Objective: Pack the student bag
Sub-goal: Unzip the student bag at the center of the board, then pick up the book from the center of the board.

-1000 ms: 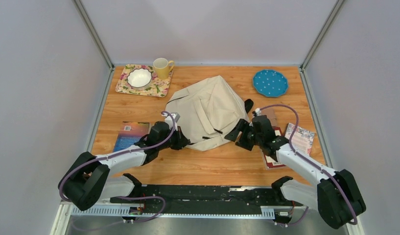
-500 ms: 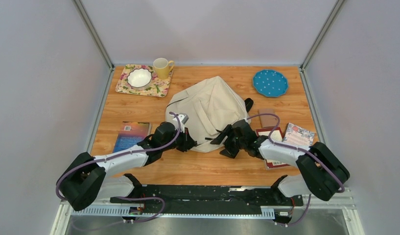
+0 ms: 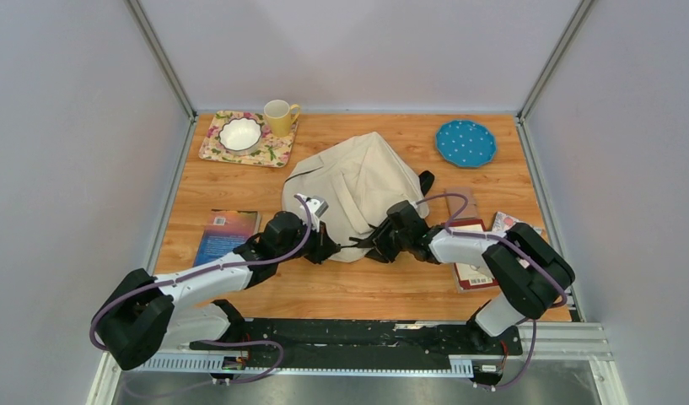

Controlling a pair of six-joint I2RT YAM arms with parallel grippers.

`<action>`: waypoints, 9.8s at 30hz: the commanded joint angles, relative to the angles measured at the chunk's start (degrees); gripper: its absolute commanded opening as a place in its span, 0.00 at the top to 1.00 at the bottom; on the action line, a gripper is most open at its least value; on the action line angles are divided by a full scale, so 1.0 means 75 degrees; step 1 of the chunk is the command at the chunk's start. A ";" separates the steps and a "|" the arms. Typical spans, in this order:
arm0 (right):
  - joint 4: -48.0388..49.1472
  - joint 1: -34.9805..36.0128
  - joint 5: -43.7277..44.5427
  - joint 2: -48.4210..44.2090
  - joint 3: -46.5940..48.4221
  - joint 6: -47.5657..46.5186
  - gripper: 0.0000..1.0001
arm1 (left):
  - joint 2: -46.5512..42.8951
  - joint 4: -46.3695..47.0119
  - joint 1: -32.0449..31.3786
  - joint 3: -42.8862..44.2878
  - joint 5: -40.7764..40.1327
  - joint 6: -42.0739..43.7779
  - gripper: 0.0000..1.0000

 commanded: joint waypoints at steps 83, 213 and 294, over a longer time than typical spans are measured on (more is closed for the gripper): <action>0.2472 -0.0109 0.0592 -0.0963 -0.1497 -0.0390 0.95 | -0.1703 -0.2416 -0.0934 0.0353 -0.2503 0.1452 1.00; 0.1271 0.1365 0.2350 -0.3613 -0.3091 -0.1591 1.00 | -0.0779 -0.1725 0.0460 -0.0175 -0.4321 0.2039 1.00; -0.4486 -0.1577 -0.1231 -0.3063 0.2818 -0.5752 0.28 | -0.1014 -0.6264 0.6900 0.2628 -0.2754 0.0585 0.11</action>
